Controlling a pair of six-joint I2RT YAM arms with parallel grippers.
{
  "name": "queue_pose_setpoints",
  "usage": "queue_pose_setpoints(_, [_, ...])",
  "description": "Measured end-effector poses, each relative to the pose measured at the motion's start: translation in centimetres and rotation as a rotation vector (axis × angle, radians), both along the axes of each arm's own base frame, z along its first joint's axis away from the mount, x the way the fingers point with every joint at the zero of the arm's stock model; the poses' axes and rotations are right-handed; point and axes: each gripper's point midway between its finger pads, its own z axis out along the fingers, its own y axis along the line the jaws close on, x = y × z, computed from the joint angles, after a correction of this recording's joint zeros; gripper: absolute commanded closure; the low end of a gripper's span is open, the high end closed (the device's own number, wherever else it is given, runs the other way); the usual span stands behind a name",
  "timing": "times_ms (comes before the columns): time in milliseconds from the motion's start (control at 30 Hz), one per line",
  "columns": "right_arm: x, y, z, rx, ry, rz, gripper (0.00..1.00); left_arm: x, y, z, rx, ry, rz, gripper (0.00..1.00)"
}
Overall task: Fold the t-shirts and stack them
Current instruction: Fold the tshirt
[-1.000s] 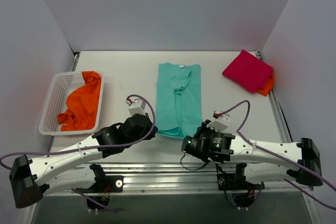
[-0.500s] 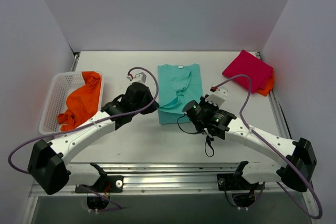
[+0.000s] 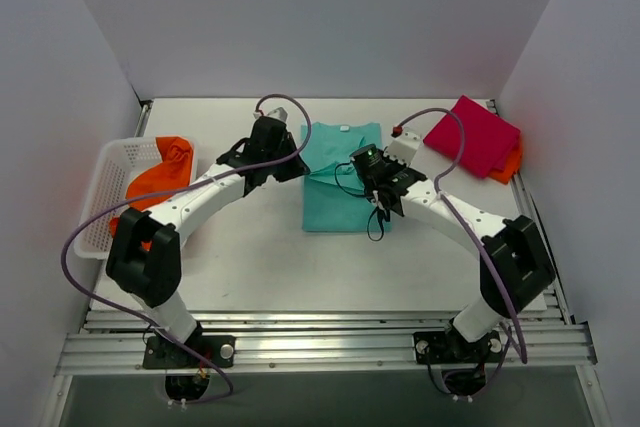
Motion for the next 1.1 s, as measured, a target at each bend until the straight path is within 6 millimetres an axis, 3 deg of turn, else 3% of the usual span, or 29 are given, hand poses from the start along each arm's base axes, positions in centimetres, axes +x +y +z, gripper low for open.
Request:
queue_pose_setpoints(100, [2.9,-0.4,-1.5,-0.001,0.027,-0.02,0.98,2.0,0.3,-0.7,-0.003,0.013,0.006,0.97])
queue_pose_setpoints(200, [5.9,-0.6,-3.8,0.002,0.067,-0.031,0.86,4.4,0.5,-2.0,-0.008,0.033,0.018,0.94])
queue_pose_setpoints(233, [6.9,-0.7,-4.6,-0.003,0.083,-0.036,0.61,5.3,0.6,-2.5,-0.01,0.041,0.02,0.91])
queue_pose_setpoints(300, [9.0,-0.7,-6.0,-0.004,0.098,-0.045,0.34,7.3,0.4,-3.9,-0.011,0.056,0.022,0.74])
queue_pose_setpoints(333, [10.0,-0.7,-6.6,-0.011,0.108,-0.044,0.18,8.4,0.3,-4.7,-0.012,0.065,0.017,0.45])
queue_pose_setpoints(367, [11.0,-0.7,-7.0,-0.013,0.112,-0.046,0.11,9.7,0.1,-5.4,-0.015,0.066,0.012,0.36])
queue_pose_setpoints(500, [14.2,-0.9,-6.8,-0.03,0.105,-0.045,0.05,13.2,-0.3,-9.1,-0.053,0.12,-0.009,0.23])
queue_pose_setpoints(633, [15.9,-1.0,-3.1,-0.036,0.035,-0.045,0.05,14.8,0.4,-10.4,-0.074,0.152,-0.015,0.21])
queue_pose_setpoints(767, [15.0,-1.6,0.7,-0.033,-0.024,-0.044,0.05,16.4,0.9,-7.4,-0.094,0.095,-0.022,0.2])
queue_pose_setpoints(967, [8.9,-3.7,5.7,0.008,-0.116,-0.036,0.05,16.8,1.8,0.1,-0.104,-0.057,-0.047,0.2])
queue_pose_setpoints(1033, [6.5,-4.4,6.1,0.036,-0.148,-0.026,0.04,16.5,2.2,3.4,-0.101,-0.122,-0.051,0.21])
queue_pose_setpoints(1100, [4.3,-4.6,5.3,0.065,-0.153,-0.005,0.05,15.5,2.9,6.0,-0.094,-0.172,-0.043,0.23])
